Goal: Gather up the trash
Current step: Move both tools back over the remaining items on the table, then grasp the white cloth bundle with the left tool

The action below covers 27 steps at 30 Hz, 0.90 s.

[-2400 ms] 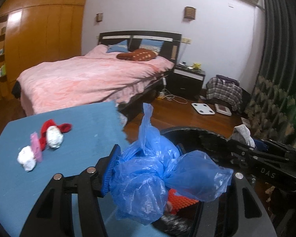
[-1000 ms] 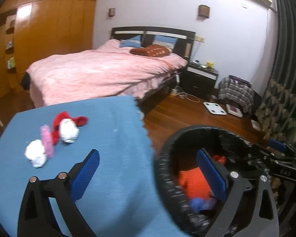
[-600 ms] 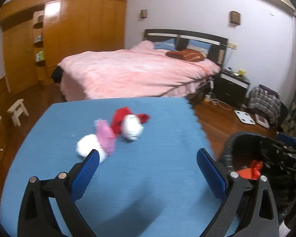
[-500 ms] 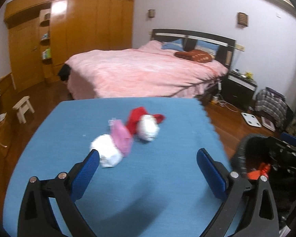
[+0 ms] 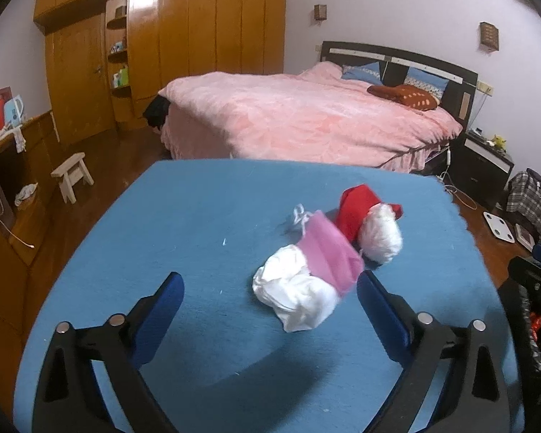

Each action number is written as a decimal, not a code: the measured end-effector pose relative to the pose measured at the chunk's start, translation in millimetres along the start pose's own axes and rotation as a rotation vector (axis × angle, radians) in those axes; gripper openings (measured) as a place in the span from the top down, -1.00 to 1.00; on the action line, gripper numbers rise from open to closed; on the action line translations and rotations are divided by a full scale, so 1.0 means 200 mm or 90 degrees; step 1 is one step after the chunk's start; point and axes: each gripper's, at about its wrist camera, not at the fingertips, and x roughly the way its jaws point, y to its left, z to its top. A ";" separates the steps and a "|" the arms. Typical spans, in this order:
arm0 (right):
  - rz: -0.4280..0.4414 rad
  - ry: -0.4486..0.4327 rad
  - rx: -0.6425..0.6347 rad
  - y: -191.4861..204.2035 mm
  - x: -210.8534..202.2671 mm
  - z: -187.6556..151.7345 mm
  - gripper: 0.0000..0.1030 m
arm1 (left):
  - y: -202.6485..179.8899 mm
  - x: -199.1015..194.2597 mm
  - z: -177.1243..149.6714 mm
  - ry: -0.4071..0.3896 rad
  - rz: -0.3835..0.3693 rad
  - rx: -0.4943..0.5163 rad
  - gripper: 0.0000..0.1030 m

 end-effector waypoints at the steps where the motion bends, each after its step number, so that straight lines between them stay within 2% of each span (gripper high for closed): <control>1: 0.001 0.003 -0.002 0.01 0.02 0.00 -0.89 | 0.01 0.01 -0.01 0.003 0.000 -0.001 -0.79; 10: 0.006 0.015 -0.016 0.06 0.12 0.00 -0.89 | 0.00 0.15 -0.03 0.038 -0.010 -0.008 -0.71; 13: 0.008 0.017 -0.019 0.07 0.14 0.00 -0.89 | 0.00 0.19 -0.03 0.051 -0.019 -0.008 -0.57; 19: 0.006 0.023 -0.023 0.08 0.16 0.00 -0.89 | -0.01 0.23 -0.05 0.071 -0.064 -0.024 -0.03; 24: 0.007 0.023 -0.025 0.09 0.17 0.00 -0.89 | 0.00 0.22 -0.06 0.059 -0.067 -0.030 0.16; 27: 0.013 0.019 -0.028 0.12 0.18 0.01 -0.89 | 0.01 0.20 -0.05 0.053 -0.064 -0.033 0.20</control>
